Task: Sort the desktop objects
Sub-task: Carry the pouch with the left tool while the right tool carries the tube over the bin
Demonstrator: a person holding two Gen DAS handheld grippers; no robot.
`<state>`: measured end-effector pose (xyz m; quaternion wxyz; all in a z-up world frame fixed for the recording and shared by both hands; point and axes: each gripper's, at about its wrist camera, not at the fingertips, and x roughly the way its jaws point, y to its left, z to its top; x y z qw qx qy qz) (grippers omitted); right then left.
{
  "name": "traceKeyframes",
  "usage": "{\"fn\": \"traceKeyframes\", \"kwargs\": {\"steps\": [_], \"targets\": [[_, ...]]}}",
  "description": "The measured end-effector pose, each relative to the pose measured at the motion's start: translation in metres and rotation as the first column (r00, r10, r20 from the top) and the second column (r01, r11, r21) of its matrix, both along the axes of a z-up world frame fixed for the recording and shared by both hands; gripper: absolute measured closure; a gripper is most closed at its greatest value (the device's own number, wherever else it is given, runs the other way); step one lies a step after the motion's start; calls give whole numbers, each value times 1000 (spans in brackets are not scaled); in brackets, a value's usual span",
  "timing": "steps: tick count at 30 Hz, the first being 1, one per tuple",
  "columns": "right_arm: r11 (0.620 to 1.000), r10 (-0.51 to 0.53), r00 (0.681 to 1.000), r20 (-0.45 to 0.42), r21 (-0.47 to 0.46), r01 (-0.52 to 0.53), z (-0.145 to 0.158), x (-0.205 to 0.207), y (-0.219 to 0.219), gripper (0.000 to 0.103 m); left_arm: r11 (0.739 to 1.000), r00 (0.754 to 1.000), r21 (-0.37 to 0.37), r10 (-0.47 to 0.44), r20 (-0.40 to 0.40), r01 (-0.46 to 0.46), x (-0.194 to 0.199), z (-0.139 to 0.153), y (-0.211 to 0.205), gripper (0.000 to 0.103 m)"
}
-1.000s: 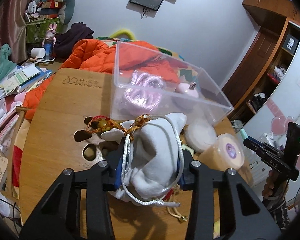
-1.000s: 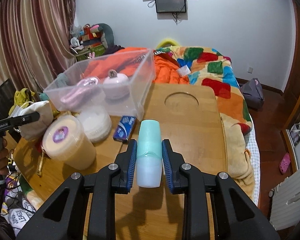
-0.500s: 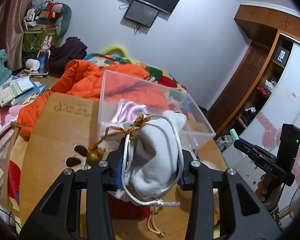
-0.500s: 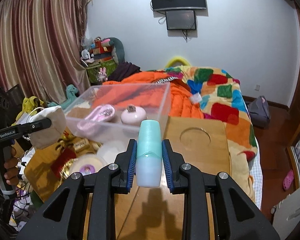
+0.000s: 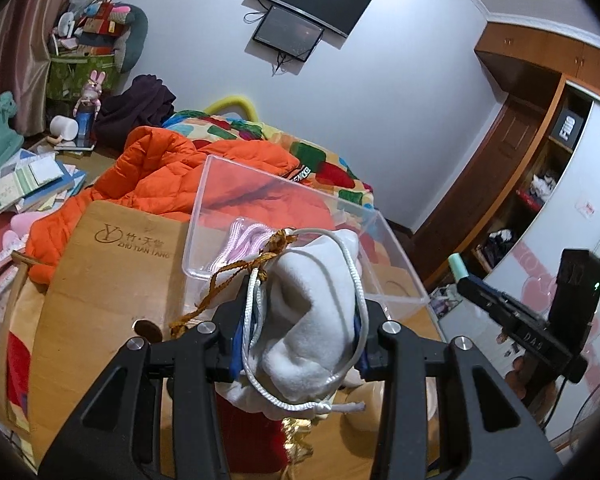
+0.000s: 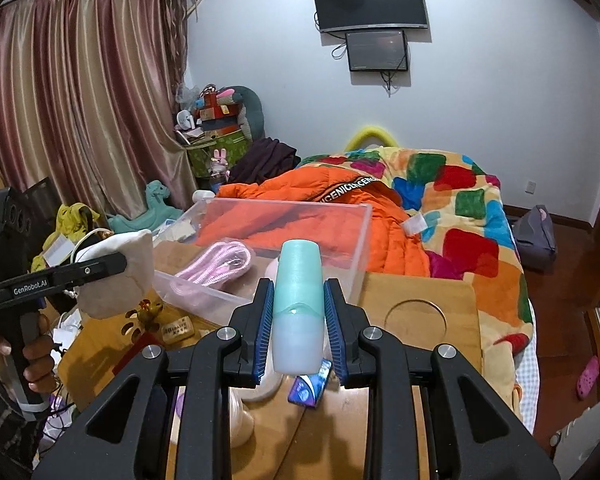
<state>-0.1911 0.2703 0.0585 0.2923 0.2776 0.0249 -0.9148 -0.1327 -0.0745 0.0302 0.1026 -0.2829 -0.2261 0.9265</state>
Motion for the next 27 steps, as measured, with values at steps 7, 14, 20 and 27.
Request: {"fn": "traceKeyframes", "kwargs": {"steps": [7, 14, 20, 27], "targets": [[1000, 22, 1000, 4, -1, -22, 0, -7, -9, 80, 999, 1000, 38, -3, -6, 3, 1, 3, -1, 63], [999, 35, 999, 17, -4, -35, -3, -18, -16, 80, 998, 999, 58, 6, -53, -3, 5, 19, -3, 63], [999, 43, 999, 30, -2, -43, -6, -26, -20, 80, 996, 1000, 89, 4, -26, -2, -19, 15, -3, 63], [999, 52, 997, 49, 15, -53, -12, -38, -25, 80, 996, 1000, 95, -3, 23, 1, -47, 4, 8, 63]]}}
